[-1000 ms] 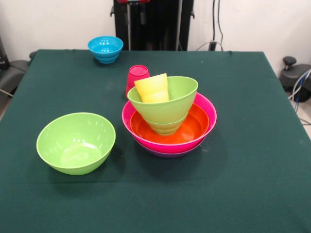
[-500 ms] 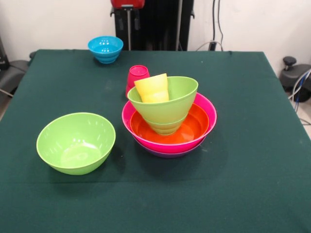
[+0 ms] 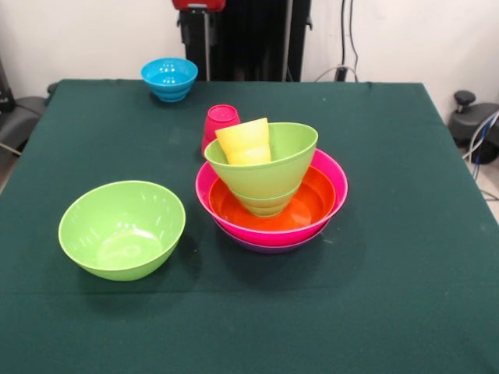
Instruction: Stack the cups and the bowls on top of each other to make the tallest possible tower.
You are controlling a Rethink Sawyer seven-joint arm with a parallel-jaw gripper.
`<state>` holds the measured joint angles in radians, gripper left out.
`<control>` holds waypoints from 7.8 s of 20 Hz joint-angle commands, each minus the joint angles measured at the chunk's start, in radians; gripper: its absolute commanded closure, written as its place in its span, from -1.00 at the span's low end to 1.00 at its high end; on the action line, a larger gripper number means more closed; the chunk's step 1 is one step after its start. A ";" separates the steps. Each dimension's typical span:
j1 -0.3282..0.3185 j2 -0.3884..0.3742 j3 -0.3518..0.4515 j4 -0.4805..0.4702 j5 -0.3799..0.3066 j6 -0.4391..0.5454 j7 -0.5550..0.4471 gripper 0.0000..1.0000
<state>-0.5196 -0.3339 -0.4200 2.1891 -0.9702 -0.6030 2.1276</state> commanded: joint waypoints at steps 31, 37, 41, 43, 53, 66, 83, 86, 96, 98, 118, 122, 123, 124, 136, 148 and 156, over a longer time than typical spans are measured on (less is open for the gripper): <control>0.070 0.297 0.011 -0.216 0.142 -0.116 -0.003 -1.00; 0.090 0.262 0.007 -0.207 0.137 -0.091 0.013 -1.00; 0.103 0.212 0.007 -0.193 0.117 -0.039 0.037 -1.00; 0.107 0.211 0.015 -0.194 0.113 -0.029 0.044 -1.00; 0.120 0.273 0.010 -0.216 0.175 -0.084 0.038 -1.00; 0.053 -0.168 0.132 -0.004 -0.076 0.206 0.181 -1.00; -0.116 -0.224 0.339 -0.054 -0.074 0.351 0.103 -1.00; -0.126 -0.214 0.358 -0.064 -0.057 0.356 0.090 -1.00; -0.066 -0.084 0.275 -0.133 0.013 0.226 0.064 -1.00; -0.058 -0.045 0.260 -0.156 0.028 0.197 0.061 -1.00; -0.088 -0.073 0.364 -0.238 0.018 0.373 0.056 -1.00; -0.080 -0.024 0.354 -0.276 0.025 0.346 0.057 -1.00; -0.071 -0.015 0.342 -0.281 0.030 0.331 0.057 -1.00; -0.071 -0.012 0.342 -0.283 0.029 0.329 0.058 -1.00; -0.026 0.028 0.294 -0.308 0.052 0.277 0.062 -1.00; -0.025 0.035 0.309 -0.323 0.045 0.287 0.070 -1.00; -0.026 0.019 0.315 -0.323 0.038 0.294 0.069 -1.00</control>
<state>-0.5678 -0.3264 -0.1994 2.0029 -0.9727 -0.3387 2.1278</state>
